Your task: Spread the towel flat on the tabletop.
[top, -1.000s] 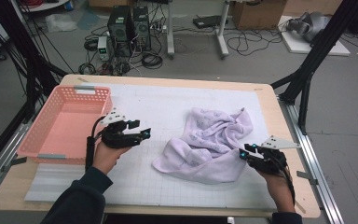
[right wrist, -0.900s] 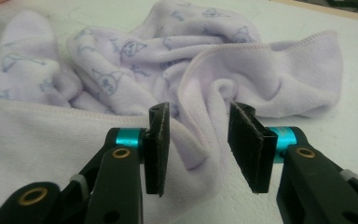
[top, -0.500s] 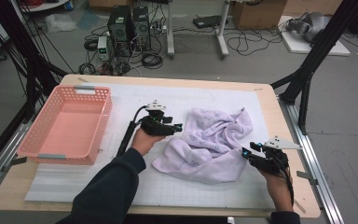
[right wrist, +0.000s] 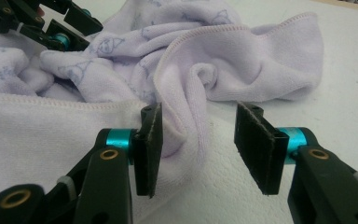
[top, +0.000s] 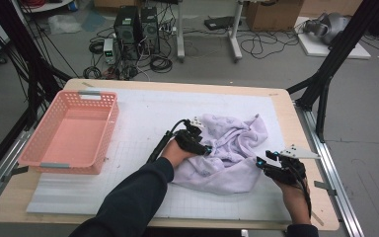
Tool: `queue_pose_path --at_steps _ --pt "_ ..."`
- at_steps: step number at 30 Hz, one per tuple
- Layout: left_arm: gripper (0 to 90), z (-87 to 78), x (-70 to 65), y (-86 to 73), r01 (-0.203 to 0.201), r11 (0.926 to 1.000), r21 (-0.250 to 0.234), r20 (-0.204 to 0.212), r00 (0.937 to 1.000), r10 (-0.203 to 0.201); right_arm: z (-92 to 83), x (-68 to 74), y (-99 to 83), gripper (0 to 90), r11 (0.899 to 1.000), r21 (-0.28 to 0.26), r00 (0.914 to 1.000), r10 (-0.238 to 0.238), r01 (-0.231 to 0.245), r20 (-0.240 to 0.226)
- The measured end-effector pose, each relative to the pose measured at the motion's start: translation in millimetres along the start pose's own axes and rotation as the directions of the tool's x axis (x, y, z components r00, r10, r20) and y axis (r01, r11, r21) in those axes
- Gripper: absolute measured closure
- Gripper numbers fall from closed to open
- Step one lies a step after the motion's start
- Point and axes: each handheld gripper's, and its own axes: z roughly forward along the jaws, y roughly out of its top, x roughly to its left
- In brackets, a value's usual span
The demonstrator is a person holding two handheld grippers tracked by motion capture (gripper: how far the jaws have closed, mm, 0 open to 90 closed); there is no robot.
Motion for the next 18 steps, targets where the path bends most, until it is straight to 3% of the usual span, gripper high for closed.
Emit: queue_pose_path --at_steps 3,5,8,10,13,16,18 --pt "49.5 -0.7 -1.3 -0.1 -0.019 0.9998 0.004 0.019 0.9997 0.019 1.3 0.2 0.4 51.1 1.0 0.002 1.0 -0.002 0.002 -0.002" --pt "67.9 0.7 -6.3 -0.9 -0.085 0.9964 0.007 0.054 0.9949 0.084 1.9 1.7 1.1 50.7 1.0 0.003 1.0 0.004 -0.004 -0.005" --pt "78.6 0.6 -8.4 -0.6 -0.112 0.9937 0.011 0.065 0.9917 0.111 3.2 2.5 1.8 50.3 1.0 0.002 1.0 0.0 0.0 -0.007" --pt "82.5 -0.9 -5.8 -0.5 -0.081 0.9967 0.009 0.074 0.994 0.08 3.4 2.6 1.9 50.3 1.0 0.002 1.0 0.0 0.0 -0.008" --pt "83.5 -7.4 4.9 -2.8 -0.002 1.0 -0.006 0.068 0.9977 0.002 2.6 2.0 1.4 50.3 1.0 0.0 1.0 0.0 0.0 -0.009" --pt "83.7 -21.1 24.5 -9.5 0.121 0.9919 -0.039 0.055 0.9914 -0.119 1.2 0.4 0.9 50.3 0.999 -0.014 0.9993 0.029 -0.029 -0.022" --pt "83.8 -35.4 38.1 -14.6 0.177 0.9802 -0.088 0.021 0.9842 -0.176 1.2 0.6 0.9 50.3 0.999 -0.015 0.9993 0.029 -0.03 -0.022"
